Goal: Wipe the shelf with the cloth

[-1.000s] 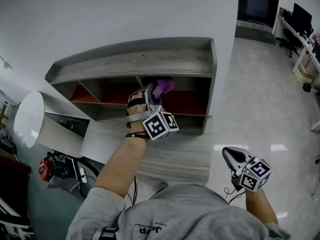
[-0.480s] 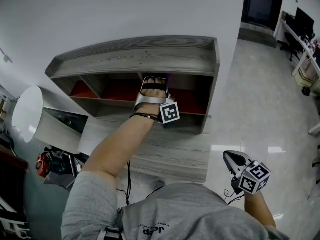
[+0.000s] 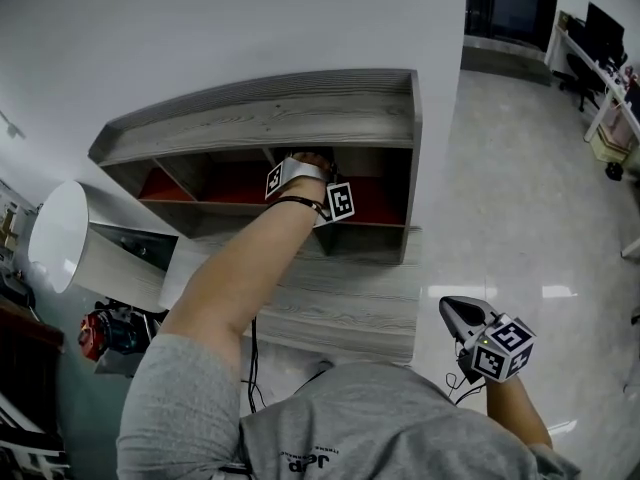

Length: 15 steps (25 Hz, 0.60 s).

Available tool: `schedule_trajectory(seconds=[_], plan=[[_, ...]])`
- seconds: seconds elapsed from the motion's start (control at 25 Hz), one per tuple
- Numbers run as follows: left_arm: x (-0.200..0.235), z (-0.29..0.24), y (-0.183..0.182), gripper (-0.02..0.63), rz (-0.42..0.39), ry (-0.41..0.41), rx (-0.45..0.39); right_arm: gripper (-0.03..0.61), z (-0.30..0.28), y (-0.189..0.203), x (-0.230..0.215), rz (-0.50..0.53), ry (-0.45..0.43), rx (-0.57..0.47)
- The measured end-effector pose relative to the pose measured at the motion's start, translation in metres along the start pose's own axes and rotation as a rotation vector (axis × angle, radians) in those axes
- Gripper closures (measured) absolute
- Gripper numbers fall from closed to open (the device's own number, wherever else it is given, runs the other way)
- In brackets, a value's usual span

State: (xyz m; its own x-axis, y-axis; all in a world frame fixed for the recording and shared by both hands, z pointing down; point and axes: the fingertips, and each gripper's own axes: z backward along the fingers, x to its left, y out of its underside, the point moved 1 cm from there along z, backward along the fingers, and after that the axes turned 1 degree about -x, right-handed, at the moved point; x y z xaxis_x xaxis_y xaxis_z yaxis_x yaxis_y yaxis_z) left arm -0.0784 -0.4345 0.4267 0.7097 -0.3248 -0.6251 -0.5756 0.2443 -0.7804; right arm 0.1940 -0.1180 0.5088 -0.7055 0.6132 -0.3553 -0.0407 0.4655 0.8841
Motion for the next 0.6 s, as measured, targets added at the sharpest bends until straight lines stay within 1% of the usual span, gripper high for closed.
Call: schedule_trajectory(seconds=[0.08, 0.2, 0.36, 0.44, 0.48, 0.52, 0.56, 0.6], plan=[[-0.013, 0.002, -0.012, 0.546, -0.048, 0.029, -0.023, 0.557, 0.000, 0.002, -0.002, -0.004, 0.005, 0.003], [-0.045, 0.011, -0.046, 0.545, -0.083, 0.098, -0.110, 0.557, 0.001, 0.005, -0.005, -0.012, 0.017, 0.012], [-0.088, 0.023, -0.083, 0.545, -0.073, 0.267, -0.237, 0.557, 0.004, 0.005, -0.009, -0.015, 0.037, 0.014], [-0.101, 0.029, -0.094, 0.543, -0.038, 0.359, -0.307, 0.557, 0.006, 0.004, -0.010, -0.017, 0.048, 0.009], [-0.105, 0.033, -0.097, 0.543, -0.012, 0.391, -0.339, 0.557, 0.007, 0.004, -0.010, -0.018, 0.052, 0.007], [-0.104, 0.037, -0.098, 0.545, 0.023, 0.403, -0.367, 0.557, 0.007, 0.004, -0.009, -0.019, 0.054, 0.004], [-0.099, 0.043, -0.095, 0.545, 0.077, 0.395, -0.389, 0.557, 0.008, 0.003, -0.008, -0.019, 0.055, 0.002], [-0.087, 0.051, -0.087, 0.546, 0.155, 0.364, -0.404, 0.557, 0.008, 0.003, -0.008, -0.017, 0.054, 0.001]])
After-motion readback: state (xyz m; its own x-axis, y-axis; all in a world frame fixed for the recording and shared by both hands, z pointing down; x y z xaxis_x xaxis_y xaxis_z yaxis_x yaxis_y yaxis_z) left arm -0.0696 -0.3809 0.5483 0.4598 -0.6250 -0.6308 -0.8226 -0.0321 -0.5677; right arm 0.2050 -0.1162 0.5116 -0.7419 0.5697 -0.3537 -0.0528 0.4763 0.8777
